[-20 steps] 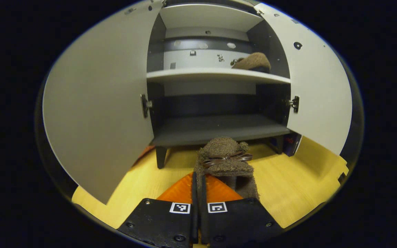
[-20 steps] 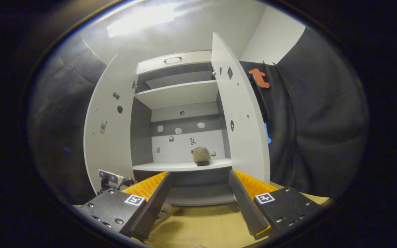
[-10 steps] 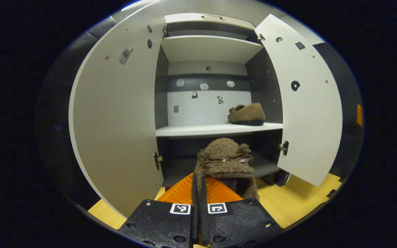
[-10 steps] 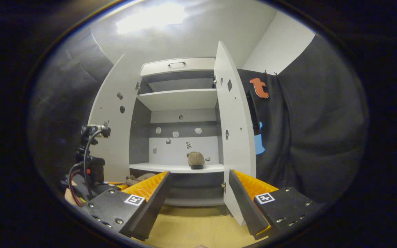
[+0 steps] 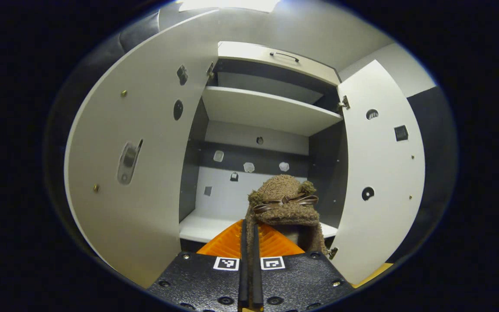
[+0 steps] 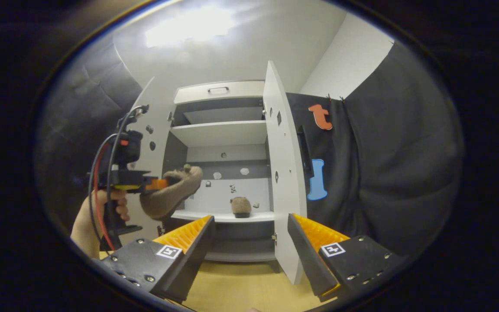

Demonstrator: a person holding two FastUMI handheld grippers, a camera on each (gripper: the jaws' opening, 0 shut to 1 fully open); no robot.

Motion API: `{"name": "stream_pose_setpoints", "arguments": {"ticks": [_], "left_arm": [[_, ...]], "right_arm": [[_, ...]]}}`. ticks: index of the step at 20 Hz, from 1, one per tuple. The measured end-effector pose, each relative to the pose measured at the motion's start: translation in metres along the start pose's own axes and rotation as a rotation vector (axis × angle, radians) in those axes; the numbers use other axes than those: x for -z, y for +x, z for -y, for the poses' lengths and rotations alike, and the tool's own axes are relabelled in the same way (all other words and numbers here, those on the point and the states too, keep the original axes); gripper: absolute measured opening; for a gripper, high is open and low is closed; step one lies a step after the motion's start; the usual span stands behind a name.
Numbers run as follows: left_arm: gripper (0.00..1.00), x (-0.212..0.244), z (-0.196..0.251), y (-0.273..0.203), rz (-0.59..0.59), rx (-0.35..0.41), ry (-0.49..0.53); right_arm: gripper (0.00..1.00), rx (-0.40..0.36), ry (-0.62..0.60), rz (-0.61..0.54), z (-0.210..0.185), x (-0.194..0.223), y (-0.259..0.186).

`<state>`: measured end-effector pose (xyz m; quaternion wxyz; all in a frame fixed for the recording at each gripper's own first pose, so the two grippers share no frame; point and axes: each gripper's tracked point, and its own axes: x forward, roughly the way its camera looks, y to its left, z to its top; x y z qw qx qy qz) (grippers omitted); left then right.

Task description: Grab one shoe with the right hand and put it into the shoe cabinet, grab the other shoe with the left hand and put it into the shoe cabinet; then close the right door with the right hand and the left door with the left hand.

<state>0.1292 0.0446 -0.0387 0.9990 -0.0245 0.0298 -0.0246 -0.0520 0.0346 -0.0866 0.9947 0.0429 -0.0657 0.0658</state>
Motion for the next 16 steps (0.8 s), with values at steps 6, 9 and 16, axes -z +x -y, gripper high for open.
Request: {"name": "stream_pose_setpoints", "arguments": {"ticks": [6,9,16], "left_arm": [[0.04,-0.019,-0.023,0.092,-0.035,-0.073,-0.112],[0.04,0.006,-0.032,0.145,-0.077,-0.101,-0.054],[0.04,0.076,-0.044,0.209,-0.167,-0.140,-0.067]], "right_arm": [[1.00,-0.007,0.016,0.006,0.003,0.000,-0.005],[1.00,-0.014,0.020,0.007,0.002,0.001,-0.004],[0.98,-0.022,0.040,-0.044,0.007,0.024,0.003]]}}
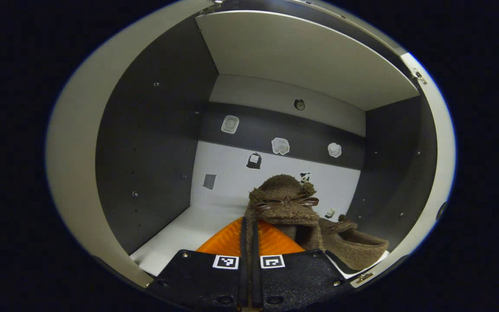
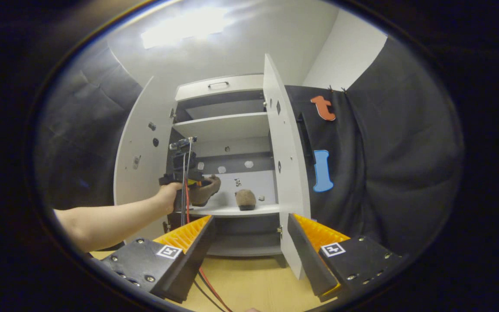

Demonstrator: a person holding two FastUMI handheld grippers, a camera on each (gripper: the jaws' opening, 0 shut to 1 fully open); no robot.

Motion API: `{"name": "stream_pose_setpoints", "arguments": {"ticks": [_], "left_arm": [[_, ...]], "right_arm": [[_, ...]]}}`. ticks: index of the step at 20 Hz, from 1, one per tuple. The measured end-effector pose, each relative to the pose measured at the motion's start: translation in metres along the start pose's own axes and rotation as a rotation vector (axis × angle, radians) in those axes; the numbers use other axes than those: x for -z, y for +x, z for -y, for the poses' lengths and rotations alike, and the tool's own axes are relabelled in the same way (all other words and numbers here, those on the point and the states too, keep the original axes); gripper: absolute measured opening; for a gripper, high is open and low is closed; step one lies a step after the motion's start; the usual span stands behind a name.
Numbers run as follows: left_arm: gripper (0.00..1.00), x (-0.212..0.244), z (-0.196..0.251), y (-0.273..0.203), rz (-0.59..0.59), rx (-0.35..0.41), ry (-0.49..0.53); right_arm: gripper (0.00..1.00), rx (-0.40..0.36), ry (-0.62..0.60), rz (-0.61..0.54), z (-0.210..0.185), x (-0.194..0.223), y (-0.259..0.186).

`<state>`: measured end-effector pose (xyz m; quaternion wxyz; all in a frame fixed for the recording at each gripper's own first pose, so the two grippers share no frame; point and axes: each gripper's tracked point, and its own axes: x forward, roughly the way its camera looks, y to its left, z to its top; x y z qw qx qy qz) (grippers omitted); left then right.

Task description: Grab one shoe with the right hand and put it into the shoe cabinet, grab the other shoe with the left hand and put it into the shoe cabinet; then close the right door with the right hand and the left door with the left hand.

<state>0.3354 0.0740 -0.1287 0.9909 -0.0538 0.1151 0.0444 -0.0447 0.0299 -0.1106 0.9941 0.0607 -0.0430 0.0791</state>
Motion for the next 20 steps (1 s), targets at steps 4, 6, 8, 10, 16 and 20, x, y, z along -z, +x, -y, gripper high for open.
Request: {"name": "stream_pose_setpoints", "arguments": {"ticks": [4,6,8,10,16,20], "left_arm": [[0.04,0.021,-0.014,0.015,-0.006,-0.014,-0.039],[0.05,0.028,-0.012,0.019,-0.031,0.019,-0.019],[0.06,0.028,-0.010,0.021,-0.037,0.024,0.017],[0.06,0.025,-0.009,0.019,-0.029,0.027,0.032],[0.56,0.019,-0.021,0.019,-0.010,0.069,0.041],[0.96,0.017,-0.033,0.018,-0.014,0.060,0.037]], "right_arm": [[0.98,-0.015,0.000,-0.037,-0.005,0.015,0.005],[1.00,-0.023,-0.003,-0.044,-0.006,0.015,0.008],[1.00,-0.025,-0.005,-0.048,-0.009,0.020,0.009],[1.00,-0.029,-0.008,-0.047,-0.013,0.019,0.008],[1.00,-0.036,-0.024,-0.039,-0.019,0.017,0.007],[1.00,-0.028,-0.014,-0.044,-0.020,0.018,0.011]]}}
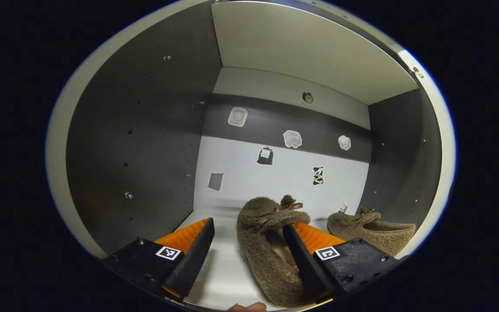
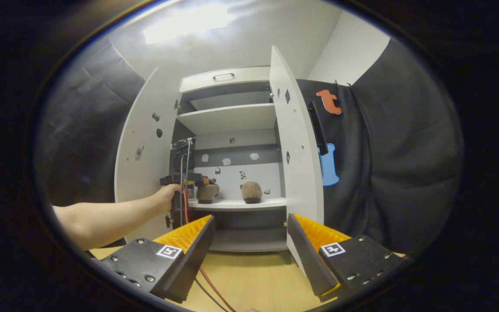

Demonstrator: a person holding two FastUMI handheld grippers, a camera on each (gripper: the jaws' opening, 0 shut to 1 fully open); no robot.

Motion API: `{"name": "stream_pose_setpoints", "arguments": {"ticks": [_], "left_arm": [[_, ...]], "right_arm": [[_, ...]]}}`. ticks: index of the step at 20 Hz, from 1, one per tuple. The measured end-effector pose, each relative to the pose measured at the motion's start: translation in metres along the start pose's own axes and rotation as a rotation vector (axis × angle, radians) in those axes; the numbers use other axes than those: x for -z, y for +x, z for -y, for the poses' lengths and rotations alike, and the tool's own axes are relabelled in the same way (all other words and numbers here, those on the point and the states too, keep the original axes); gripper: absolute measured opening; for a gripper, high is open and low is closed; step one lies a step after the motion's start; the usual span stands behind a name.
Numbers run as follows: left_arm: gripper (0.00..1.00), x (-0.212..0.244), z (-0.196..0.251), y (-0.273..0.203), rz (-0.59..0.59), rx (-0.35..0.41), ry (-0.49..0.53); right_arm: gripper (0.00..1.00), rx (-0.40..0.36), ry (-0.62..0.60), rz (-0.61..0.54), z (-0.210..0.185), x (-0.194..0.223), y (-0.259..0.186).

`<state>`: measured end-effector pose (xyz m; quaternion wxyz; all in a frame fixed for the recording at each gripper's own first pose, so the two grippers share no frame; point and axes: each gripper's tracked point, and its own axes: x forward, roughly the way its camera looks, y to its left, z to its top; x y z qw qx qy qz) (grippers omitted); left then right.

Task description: Grab one shoe with the right hand and put it into the shoe cabinet, grab the other shoe with the left hand and put it into the shoe cabinet; then close the right door with the right hand and the left door with the left hand.

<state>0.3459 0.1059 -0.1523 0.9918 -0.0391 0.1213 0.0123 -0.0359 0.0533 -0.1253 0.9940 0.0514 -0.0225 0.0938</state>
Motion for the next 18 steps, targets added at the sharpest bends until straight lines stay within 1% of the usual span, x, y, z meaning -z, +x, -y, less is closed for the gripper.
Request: {"name": "stream_pose_setpoints", "arguments": {"ticks": [2,3,5,7,8,9,10,11,13,14,15,16,17,18], "left_arm": [[0.98,-0.005,-0.004,-0.003,0.001,-0.034,0.035],[0.98,-0.008,-0.008,-0.006,-0.002,-0.066,0.063],[0.98,-0.009,-0.008,-0.011,-0.013,-0.097,0.125],[0.96,-0.016,-0.006,-0.014,-0.017,-0.110,0.177],[0.96,-0.017,-0.001,-0.013,-0.020,-0.096,0.179],[0.96,-0.014,0.009,-0.010,-0.037,-0.047,0.181],[0.96,-0.007,0.010,-0.011,-0.078,-0.029,0.194],[0.95,-0.005,0.009,-0.010,-0.103,-0.028,0.183],[0.94,0.003,0.014,-0.006,-0.175,-0.008,0.109],[0.95,0.004,0.015,-0.008,-0.181,0.006,0.067],[0.95,0.001,0.021,-0.010,-0.172,0.024,0.026],[0.95,-0.008,0.029,-0.011,-0.134,0.051,-0.007],[0.97,-0.021,0.030,-0.014,-0.083,0.053,-0.029],[0.97,-0.031,0.027,-0.019,-0.057,0.038,-0.042]], "right_arm": [[1.00,0.006,-0.008,-0.002,-0.001,0.002,0.002],[1.00,0.005,-0.012,-0.002,-0.003,0.002,0.003],[1.00,0.005,-0.015,-0.003,-0.007,0.003,0.005],[1.00,0.006,-0.016,-0.001,-0.012,0.004,0.009],[1.00,0.004,-0.019,-0.007,-0.015,0.006,0.011],[1.00,0.002,-0.023,-0.011,-0.018,0.008,0.013],[1.00,-0.002,-0.029,-0.020,-0.021,0.011,0.014],[1.00,-0.004,-0.035,-0.026,-0.024,0.014,0.015],[1.00,-0.015,-0.049,-0.037,-0.031,0.019,0.016],[1.00,-0.018,-0.055,-0.041,-0.034,0.021,0.017],[1.00,-0.020,-0.059,-0.043,-0.036,0.022,0.018],[1.00,-0.020,-0.062,-0.043,-0.036,0.022,0.018],[1.00,-0.021,-0.062,-0.042,-0.037,0.022,0.018],[1.00,-0.019,-0.062,-0.043,-0.036,0.022,0.018]]}}
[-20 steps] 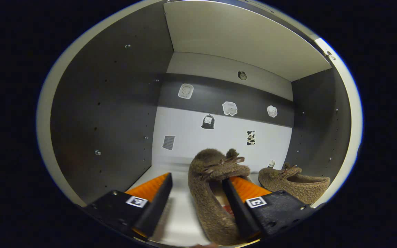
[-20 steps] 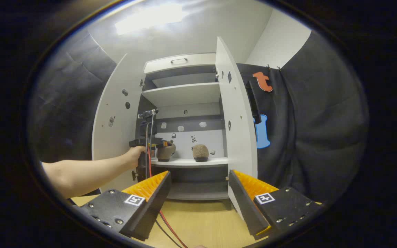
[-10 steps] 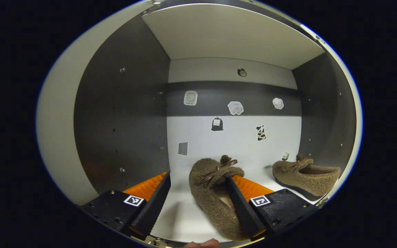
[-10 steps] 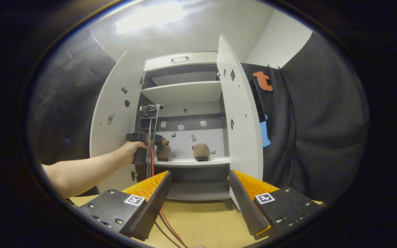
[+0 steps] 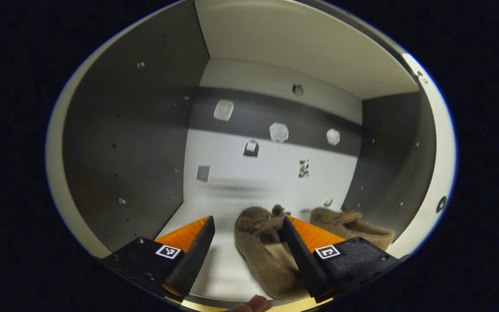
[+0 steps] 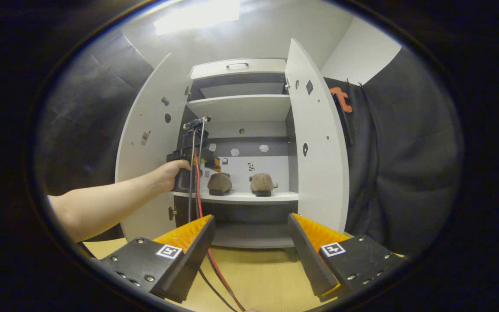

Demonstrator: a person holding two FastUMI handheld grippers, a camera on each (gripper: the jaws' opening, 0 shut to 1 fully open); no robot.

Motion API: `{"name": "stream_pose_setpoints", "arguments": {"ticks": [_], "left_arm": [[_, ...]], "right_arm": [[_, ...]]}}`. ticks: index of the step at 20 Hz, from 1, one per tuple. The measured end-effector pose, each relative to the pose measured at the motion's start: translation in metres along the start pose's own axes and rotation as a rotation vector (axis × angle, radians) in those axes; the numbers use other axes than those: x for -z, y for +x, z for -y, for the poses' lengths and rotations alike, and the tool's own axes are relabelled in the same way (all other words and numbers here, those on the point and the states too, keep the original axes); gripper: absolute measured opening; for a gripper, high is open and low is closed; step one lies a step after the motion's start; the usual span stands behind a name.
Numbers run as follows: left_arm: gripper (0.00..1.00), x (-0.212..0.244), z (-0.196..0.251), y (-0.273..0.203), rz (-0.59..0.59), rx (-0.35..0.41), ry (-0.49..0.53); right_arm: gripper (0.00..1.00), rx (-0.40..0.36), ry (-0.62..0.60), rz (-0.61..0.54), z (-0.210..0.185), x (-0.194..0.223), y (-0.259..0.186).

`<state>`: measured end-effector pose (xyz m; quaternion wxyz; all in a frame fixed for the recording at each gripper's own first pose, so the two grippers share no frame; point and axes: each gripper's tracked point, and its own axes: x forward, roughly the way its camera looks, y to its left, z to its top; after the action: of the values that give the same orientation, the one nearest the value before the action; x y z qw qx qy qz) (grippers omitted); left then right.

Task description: Grab one shoe with the right hand and put it into the shoe cabinet, grab the other shoe with the left hand and put it into the shoe cabinet; then close the right door with the right hand and the left door with the left hand.

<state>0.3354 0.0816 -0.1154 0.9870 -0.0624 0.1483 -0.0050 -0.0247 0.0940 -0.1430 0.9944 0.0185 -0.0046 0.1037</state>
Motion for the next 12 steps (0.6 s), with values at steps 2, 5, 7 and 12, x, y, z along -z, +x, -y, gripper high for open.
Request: {"name": "stream_pose_setpoints", "arguments": {"ticks": [2,5,7,12], "left_arm": [[0.96,-0.009,0.009,-0.019,0.019,0.010,-0.009],[0.97,-0.015,0.030,-0.056,0.026,0.049,0.021],[1.00,-0.010,0.049,-0.087,0.030,0.083,0.018],[0.96,-0.011,0.076,-0.177,0.133,0.121,0.167]], "right_arm": [[1.00,0.010,0.006,0.005,0.004,-0.002,-0.002],[1.00,0.032,0.015,0.026,0.012,-0.009,-0.005],[1.00,0.042,0.011,0.036,0.015,-0.014,-0.007],[1.00,0.056,0.009,0.044,0.024,-0.023,-0.011]]}}
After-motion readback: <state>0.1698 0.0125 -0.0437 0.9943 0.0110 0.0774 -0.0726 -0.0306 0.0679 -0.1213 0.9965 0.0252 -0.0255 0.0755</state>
